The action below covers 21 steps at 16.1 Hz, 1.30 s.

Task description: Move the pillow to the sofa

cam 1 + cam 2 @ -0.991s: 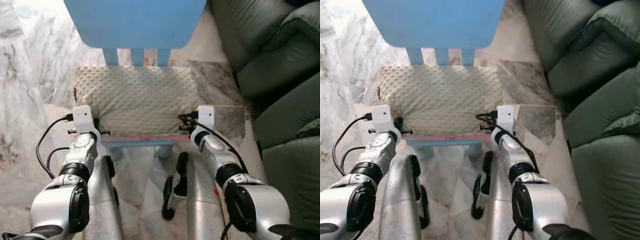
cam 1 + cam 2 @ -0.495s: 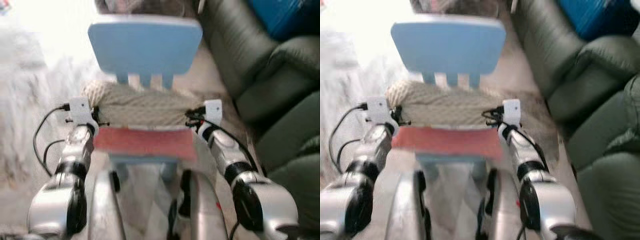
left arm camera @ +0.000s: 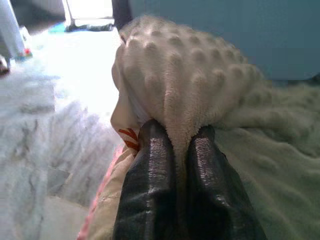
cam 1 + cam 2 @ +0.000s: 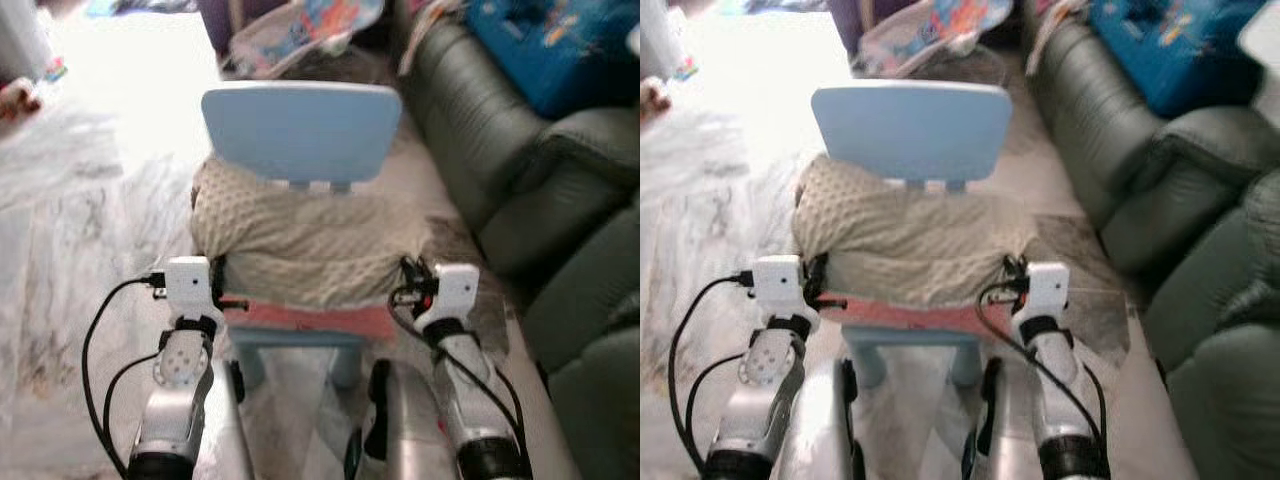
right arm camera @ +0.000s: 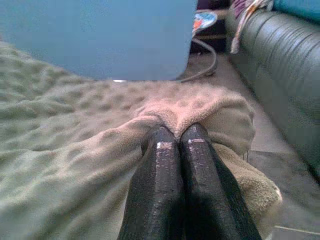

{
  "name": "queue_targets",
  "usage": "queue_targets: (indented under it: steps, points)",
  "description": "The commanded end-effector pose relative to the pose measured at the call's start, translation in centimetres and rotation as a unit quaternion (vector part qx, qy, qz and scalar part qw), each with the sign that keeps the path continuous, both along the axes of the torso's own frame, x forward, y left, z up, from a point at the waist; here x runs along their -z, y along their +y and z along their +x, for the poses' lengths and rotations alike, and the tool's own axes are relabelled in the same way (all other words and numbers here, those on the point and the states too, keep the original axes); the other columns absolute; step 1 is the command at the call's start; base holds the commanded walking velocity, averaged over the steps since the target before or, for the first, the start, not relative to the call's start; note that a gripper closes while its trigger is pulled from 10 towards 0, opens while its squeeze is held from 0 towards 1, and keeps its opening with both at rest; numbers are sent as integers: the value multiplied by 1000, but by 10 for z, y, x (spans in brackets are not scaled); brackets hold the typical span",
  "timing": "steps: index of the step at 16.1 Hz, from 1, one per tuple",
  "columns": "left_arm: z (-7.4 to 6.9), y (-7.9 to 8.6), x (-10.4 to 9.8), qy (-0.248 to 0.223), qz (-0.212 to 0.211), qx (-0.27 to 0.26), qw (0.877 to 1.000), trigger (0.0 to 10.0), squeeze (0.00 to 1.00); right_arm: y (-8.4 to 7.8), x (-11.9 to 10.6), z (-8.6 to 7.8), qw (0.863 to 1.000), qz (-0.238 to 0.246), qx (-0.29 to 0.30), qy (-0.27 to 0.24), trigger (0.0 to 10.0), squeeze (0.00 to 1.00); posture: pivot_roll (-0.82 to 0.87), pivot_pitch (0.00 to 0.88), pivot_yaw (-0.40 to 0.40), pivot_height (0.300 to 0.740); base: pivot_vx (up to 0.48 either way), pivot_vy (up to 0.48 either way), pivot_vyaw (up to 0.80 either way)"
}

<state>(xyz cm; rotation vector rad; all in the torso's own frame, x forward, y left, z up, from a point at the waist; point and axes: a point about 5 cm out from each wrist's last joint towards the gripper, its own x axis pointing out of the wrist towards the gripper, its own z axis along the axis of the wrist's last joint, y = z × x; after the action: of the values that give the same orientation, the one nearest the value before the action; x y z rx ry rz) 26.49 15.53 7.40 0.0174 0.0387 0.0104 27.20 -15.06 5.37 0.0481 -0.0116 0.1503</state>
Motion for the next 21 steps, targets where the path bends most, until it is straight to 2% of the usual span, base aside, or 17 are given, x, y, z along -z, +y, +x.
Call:
queue_targets:
  steps: [1, 2, 3, 4, 5, 6, 7, 9, 10, 13, 15, 18, 21]
  points:
    - [0, -1, -14, -39, 19, 0, 999, 0, 0, -2, -11, 2, 999, -12, 6, -33, 0, 0, 80, 0, -28, 566, 0, 0, 0]
    - [-3, -3, -14, -35, 24, 0, 999, 0, 0, -6, -11, 0, 999, -17, 13, -32, 0, 0, 74, 0, -26, 566, 0, 0, 0]
    - [-15, -5, -11, -17, 53, 10, 998, 4824, 0, -16, -16, -2, 999, -15, 31, -28, 0, 0, 69, 0, -29, 566, 0, 0, 0]
    - [-20, -5, -8, -5, 67, 11, 998, 10000, 0, -21, -18, -5, 999, -13, 43, -21, 0, 0, 68, 0, -29, 566, 0, 0, 0]
    - [-24, -4, -3, 9, 76, 18, 997, 10000, 0, -23, -21, -8, 999, -20, 30, -20, 0, 0, 61, 0, -28, 566, 0, 0, 0]
    - [-26, -5, 3, 17, 79, 27, 996, 10000, 0, -24, -22, -8, 999, -29, 20, -22, 8902, 0, 57, 0, -25, 566, 0, 0, 0]
    - [-27, -8, 5, 14, 83, 39, 996, 10000, 0, -26, -23, -6, 999, -26, 23, -22, 10000, 0, 58, 0, -32, 571, 0, 0, 0]
    - [-24, -16, 4, 2, 93, 73, 993, 10000, 0, -24, -27, 1, 999, -18, 19, -25, 10000, 0, 64, 0, -42, 591, 0, 0, 0]
    - [-22, -13, 5, 7, 91, 52, 994, 10000, 0, -21, -29, 4, 999, -15, 15, -25, 10000, 0, 63, 0, -43, 600, 0, 0, 0]
    - [-19, -12, 4, 15, 86, 39, 995, 10000, 0, -18, -32, 5, 1000, -11, 7, -20, 10000, 0, 68, 0, -46, 635, 0, 0, 0]
    - [-11, -11, 2, 11, 85, 26, 996, 10000, 0, -19, -30, 4, 1000, -8, 9, -13, 10000, 0, 66, 0, -34, 659, 0, 0, 0]
    - [-6, -12, 1, 14, 69, 22, 997, 10000, 0, -19, -30, 4, 1000, -7, 12, -10, 10000, 0, 59, 0, -31, 689, 0, 0, 0]
    - [-3, -24, 1, 18, 39, 49, 998, 10000, 0, -20, -33, 7, 1000, -10, 12, -14, 10000, 0, 54, 0, -29, 728, 0, 0, 0]
